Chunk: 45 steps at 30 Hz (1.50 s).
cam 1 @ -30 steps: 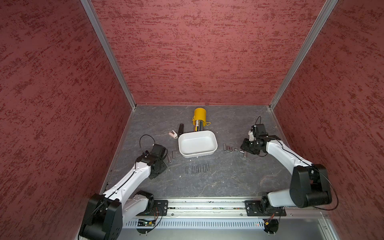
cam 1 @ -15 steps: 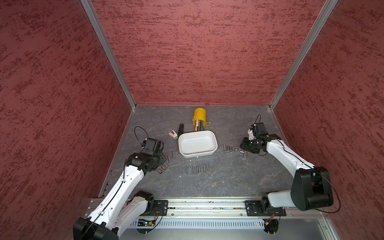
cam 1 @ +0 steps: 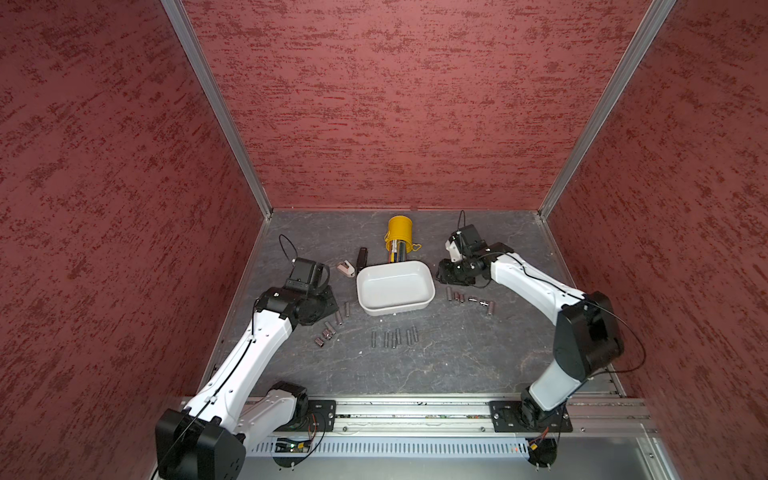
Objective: Take out the socket from the storage box
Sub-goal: Adjust the storage box at the center of the board.
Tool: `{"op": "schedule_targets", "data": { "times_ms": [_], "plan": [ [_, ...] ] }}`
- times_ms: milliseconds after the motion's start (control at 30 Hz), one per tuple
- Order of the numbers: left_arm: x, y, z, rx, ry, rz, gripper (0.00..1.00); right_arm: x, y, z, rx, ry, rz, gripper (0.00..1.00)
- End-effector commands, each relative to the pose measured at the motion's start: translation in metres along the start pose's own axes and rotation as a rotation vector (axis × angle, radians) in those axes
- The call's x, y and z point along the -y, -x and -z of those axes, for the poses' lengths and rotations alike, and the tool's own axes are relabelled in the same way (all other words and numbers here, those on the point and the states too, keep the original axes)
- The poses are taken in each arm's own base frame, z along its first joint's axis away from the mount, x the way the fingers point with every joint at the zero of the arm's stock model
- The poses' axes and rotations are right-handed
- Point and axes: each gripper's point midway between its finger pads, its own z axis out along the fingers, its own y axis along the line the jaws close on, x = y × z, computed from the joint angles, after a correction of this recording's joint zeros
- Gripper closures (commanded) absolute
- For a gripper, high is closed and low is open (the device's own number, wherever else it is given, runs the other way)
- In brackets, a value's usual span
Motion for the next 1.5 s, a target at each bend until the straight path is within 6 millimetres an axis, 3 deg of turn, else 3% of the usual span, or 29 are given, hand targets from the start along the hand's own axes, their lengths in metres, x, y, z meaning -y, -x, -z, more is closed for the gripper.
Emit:
{"op": "schedule_targets", "data": {
  "times_ms": [0, 133, 367, 633, 833, 1000, 1233, 1467],
  "plan": [
    [0.008, 0.008, 0.002, 0.0, -0.028, -0.054, 0.62, -0.02, 0.005, -0.004, -0.026, -0.018, 0.061, 0.51],
    [0.007, 0.009, -0.003, -0.025, -0.026, -0.076, 0.62, -0.035, 0.012, -0.016, -0.063, -0.047, 0.13, 0.52],
    [0.006, 0.01, -0.015, -0.063, -0.022, -0.098, 0.62, -0.007, 0.031, -0.023, -0.052, -0.258, 0.138, 0.5],
    [0.005, 0.012, -0.019, -0.084, -0.034, -0.101, 0.62, 0.004, 0.019, -0.055, -0.147, -0.293, 0.095, 0.54],
    [0.003, 0.013, -0.02, -0.082, -0.037, -0.092, 0.62, 0.007, 0.013, -0.073, -0.174, -0.292, 0.044, 0.66],
    [-0.001, 0.015, -0.017, -0.064, -0.021, -0.082, 0.62, 0.013, 0.009, -0.083, -0.197, -0.303, -0.012, 0.86],
    [0.0, 0.016, -0.014, -0.054, -0.033, -0.084, 0.62, 0.012, 0.002, -0.079, -0.244, -0.27, -0.078, 0.99],
    [0.0, 0.015, -0.011, -0.046, -0.039, -0.083, 0.62, 0.014, -0.013, -0.053, -0.358, -0.223, -0.129, 1.0]
  ]
}}
